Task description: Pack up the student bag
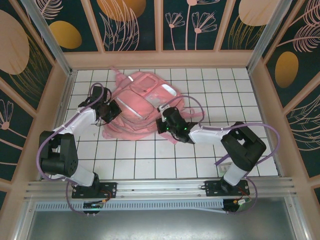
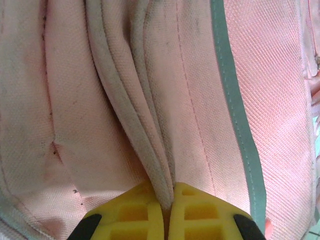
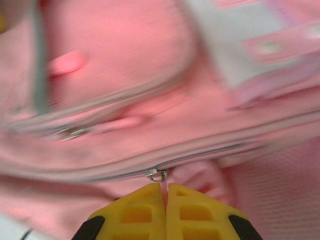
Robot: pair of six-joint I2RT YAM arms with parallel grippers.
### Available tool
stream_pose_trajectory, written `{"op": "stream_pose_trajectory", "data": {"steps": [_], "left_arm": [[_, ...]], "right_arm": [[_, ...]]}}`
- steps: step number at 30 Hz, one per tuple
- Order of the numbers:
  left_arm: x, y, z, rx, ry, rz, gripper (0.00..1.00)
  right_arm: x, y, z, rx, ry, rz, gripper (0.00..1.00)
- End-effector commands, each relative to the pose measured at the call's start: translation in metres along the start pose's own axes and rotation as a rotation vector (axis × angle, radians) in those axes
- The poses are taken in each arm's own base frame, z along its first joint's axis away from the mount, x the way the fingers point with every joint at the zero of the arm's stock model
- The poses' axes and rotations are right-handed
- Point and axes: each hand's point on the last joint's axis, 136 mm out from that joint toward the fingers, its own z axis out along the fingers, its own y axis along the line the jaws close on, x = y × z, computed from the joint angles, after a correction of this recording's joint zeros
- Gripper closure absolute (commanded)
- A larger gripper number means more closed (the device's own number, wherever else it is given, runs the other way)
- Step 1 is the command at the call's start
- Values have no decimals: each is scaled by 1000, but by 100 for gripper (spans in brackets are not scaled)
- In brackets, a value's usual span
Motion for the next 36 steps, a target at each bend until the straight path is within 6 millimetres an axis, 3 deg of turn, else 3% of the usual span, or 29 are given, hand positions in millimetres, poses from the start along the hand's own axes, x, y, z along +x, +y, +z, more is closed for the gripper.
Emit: {"op": "stream_pose_trajectory", "data": {"steps": [1,6,9,11,12,14,17,20,22,23,24,29,33,36], "left_arm": [[0,2,-9,21,-10,146,100],[18,4,-6,67,53,260,100],[35,-7,-7,143,135,326,100],[47,-22,-15,195,166,422,88],[52,-21,-18,170,162,476,76],[47,-39,-37,159,105,616,55],[46,-56,-58,130,37,768,49],[59,-78,-61,109,31,884,48],[71,-92,-54,63,23,972,46],[78,-101,-49,39,21,1017,45],[85,-108,-42,22,28,1052,45],[96,-134,2,-87,31,1064,43],[99,-131,43,-165,92,983,42],[97,-118,60,-248,115,922,41]], "right_arm": [[-12,-60,0,161,-25,78,100],[-32,-97,8,159,-41,204,100],[-38,-90,12,118,-32,191,97],[-41,-83,10,77,-40,213,94],[-42,-82,7,70,-41,222,90],[-44,-78,0,57,-39,216,82],[-47,-69,-18,12,-51,159,71],[-56,-69,-41,22,-108,102,62],[-65,-80,-56,83,-155,97,59],[-67,-87,-63,113,-167,103,45],[-73,-94,-71,141,-186,118,3],[-82,-120,-99,205,-252,252,1],[-74,-142,-118,273,-313,357,1],[-65,-144,-129,278,-328,354,1]]}}
